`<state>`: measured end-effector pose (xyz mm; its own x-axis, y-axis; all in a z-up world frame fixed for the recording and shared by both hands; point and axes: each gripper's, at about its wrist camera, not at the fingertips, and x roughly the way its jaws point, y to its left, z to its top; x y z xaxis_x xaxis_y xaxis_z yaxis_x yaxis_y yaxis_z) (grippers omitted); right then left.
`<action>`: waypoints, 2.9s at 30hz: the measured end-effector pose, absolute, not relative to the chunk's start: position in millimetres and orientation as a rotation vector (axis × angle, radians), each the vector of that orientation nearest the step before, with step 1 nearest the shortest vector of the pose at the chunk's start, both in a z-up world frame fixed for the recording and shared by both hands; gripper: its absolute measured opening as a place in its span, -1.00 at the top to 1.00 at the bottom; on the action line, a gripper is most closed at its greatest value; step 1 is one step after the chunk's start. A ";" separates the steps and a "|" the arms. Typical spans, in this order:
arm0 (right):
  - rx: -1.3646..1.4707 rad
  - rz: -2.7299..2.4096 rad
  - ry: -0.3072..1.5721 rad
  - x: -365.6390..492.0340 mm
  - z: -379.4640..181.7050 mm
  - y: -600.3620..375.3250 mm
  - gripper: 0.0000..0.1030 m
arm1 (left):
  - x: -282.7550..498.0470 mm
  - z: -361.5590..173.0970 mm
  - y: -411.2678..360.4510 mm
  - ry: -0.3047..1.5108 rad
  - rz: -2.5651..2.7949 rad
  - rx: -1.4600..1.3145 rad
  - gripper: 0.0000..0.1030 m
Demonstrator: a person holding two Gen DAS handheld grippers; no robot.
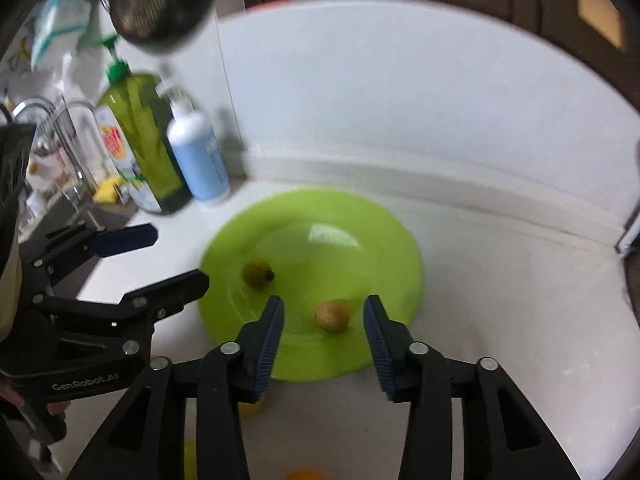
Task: Organize fruits
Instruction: 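Open both grippers to drop the lime and brown fruit onto the plate, then grasp a small green lime with the left gripper while the right grasps a brown fruit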
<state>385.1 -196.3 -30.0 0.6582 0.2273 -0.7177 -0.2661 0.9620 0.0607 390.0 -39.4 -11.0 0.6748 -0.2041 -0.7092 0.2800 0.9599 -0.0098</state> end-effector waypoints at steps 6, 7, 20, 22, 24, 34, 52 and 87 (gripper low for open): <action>0.014 0.227 0.691 336.6 -0.5 -213.6 -0.21 | 343.5 13.8 -39.9 0.714 -0.280 0.109 -0.61; 0.023 0.214 0.671 327.9 2.6 -216.1 -0.26 | 335.3 17.1 -40.1 0.702 -0.280 0.111 -0.63; 0.004 0.115 0.605 249.7 6.1 -228.7 -0.30 | 252.5 20.4 -40.5 0.600 -0.238 0.182 -0.65; -0.017 0.116 0.606 239.3 3.9 -227.5 -0.30 | 241.6 18.0 -41.3 0.589 -0.240 0.184 -0.65; -0.037 0.114 0.604 229.2 1.8 -227.5 -0.30 | 232.5 15.4 -41.7 0.581 -0.238 0.186 -0.65; -0.035 0.144 0.686 196.2 -26.6 -235.7 -0.29 | 198.6 -6.7 -55.9 0.599 -0.259 0.220 -0.64; -0.073 0.249 0.834 192.9 -82.9 -227.9 0.03 | 195.9 -69.4 -68.4 0.724 -0.287 0.262 -0.23; -0.050 0.290 0.904 215.3 -105.8 -220.6 0.42 | 228.2 -103.8 -81.4 0.848 -0.394 0.190 0.42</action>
<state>215.3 -220.6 -105.8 0.5819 0.2275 -0.7808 -0.2690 0.9599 0.0792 228.2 -81.4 -103.8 0.5948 -0.2625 -0.7598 0.4115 0.9114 0.0073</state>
